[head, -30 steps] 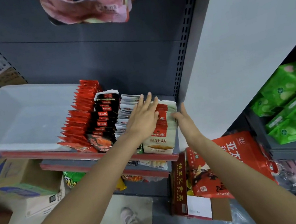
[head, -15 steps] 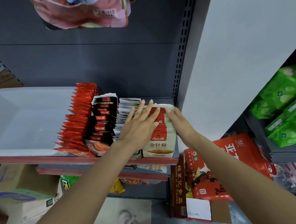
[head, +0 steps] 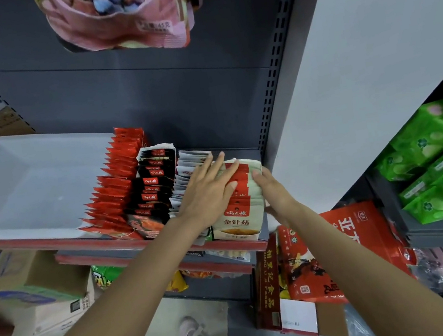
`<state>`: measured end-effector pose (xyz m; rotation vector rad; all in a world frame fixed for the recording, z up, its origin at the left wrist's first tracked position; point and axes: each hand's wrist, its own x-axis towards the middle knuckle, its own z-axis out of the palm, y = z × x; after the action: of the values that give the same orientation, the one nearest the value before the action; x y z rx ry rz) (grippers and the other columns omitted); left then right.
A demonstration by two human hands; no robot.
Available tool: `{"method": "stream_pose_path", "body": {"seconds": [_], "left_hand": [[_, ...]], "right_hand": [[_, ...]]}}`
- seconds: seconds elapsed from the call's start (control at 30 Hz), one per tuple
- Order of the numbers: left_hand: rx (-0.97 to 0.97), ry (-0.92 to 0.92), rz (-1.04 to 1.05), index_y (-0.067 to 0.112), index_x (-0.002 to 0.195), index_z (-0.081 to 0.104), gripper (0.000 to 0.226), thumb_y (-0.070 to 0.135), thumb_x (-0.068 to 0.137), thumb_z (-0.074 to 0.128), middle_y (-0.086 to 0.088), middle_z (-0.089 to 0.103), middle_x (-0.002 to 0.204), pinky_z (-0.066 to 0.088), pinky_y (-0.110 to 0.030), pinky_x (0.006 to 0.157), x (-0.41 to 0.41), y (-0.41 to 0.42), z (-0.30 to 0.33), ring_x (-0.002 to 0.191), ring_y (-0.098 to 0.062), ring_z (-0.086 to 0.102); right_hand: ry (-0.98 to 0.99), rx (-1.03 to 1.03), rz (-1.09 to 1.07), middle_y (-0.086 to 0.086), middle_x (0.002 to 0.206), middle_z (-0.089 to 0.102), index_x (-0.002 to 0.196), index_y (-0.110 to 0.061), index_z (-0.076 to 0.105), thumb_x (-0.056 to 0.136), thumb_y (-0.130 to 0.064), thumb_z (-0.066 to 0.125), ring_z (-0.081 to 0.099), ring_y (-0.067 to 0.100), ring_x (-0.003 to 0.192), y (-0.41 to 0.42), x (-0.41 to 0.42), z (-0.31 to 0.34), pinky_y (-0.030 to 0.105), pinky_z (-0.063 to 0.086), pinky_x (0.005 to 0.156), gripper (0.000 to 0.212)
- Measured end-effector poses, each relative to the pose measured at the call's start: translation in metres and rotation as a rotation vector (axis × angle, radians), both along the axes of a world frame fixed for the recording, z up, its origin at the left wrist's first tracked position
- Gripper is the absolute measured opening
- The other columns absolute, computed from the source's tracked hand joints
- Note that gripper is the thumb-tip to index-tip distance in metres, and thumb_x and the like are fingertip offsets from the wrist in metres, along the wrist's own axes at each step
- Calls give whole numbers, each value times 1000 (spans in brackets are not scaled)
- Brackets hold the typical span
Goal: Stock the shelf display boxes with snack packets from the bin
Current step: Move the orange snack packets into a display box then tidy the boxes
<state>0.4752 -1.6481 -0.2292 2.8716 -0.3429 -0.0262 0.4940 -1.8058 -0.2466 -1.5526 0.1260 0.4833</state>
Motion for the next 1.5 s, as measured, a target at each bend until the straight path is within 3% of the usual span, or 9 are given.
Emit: {"method": "stream_pose_path", "body": {"seconds": [0.13, 0.23, 0.4, 0.53, 0.67, 0.83, 1.1, 1.37, 1.5], "left_hand": [[46, 135, 31, 38, 147, -8, 53, 47, 100, 14, 3, -18, 157, -7, -39, 118, -6, 1, -2, 144, -17, -17], [-31, 69, 42, 34, 150, 7, 51, 44, 101, 19, 2, 0, 159, -2, -35, 117, -1, 1, 3, 146, -15, -3], [-433, -5, 124, 27, 147, 28, 53, 47, 98, 32, 8, 20, 156, 7, -29, 115, -7, 42, 27, 142, -4, 9], [43, 182, -195, 25, 150, -6, 120, 95, 59, 30, 11, -17, 155, -7, -32, 118, -32, 71, 24, 140, -2, -21], [315, 242, -314, 20, 146, -23, 136, 87, 55, 54, 2, -36, 148, -21, -31, 111, -28, 77, 16, 137, -11, -34], [320, 183, -251, 14, 149, -11, 118, 76, 72, 54, -5, -28, 154, -16, -31, 111, 3, 77, 25, 141, -17, -26], [208, 319, -250, 10, 146, -21, 97, 46, 91, 51, -7, -32, 151, -13, -31, 113, 18, 73, 18, 139, -19, -30], [171, -17, -108, 10, 150, -1, 72, 51, 91, -4, -10, -8, 158, -2, -38, 120, 6, 61, -14, 146, -22, -11], [221, -52, -56, 9, 150, 3, 62, 43, 99, 5, -12, 0, 159, 4, -39, 120, 14, 53, -14, 147, -23, -4]], "right_hand": [[-6, -50, 10, 3, 102, 65, 132, -30, 35, 101, -43, 29, 67, 18, 89, 7, -1, -5, 35, 56, 78, 34], [2, -107, 30, 2, 102, 64, 133, -27, 35, 100, -44, 30, 66, 17, 90, 4, -1, -3, 32, 55, 75, 38], [-440, -585, 63, 6, 147, 36, 147, -23, 23, 101, -34, 37, 37, 23, 134, 7, 5, 13, 42, 35, 110, 50], [-611, -905, 330, 6, 157, 12, 149, -23, 18, 98, -43, 39, 2, 25, 146, 24, -2, 25, 45, 11, 119, 59], [-645, -1200, 415, 5, 159, -5, 151, -22, 8, 99, -47, 26, -11, 24, 146, 37, -10, 18, 48, 0, 117, 60], [-675, -1259, 448, 4, 159, -9, 151, -20, 0, 101, -43, 20, -14, 21, 145, 37, -16, 14, 45, -2, 118, 59], [-618, -1330, 411, 4, 159, -5, 151, -19, 2, 101, -36, 18, -11, 22, 146, 49, -19, 22, 42, -1, 119, 55], [-643, -1406, 265, 7, 158, -11, 151, -18, -5, 98, -40, 2, -12, 23, 146, 60, -22, 3, 42, -1, 119, 58], [-644, -1395, 211, 6, 159, -1, 151, -19, 6, 96, -40, 3, -5, 22, 147, 63, -24, 3, 43, 6, 120, 59]]}}
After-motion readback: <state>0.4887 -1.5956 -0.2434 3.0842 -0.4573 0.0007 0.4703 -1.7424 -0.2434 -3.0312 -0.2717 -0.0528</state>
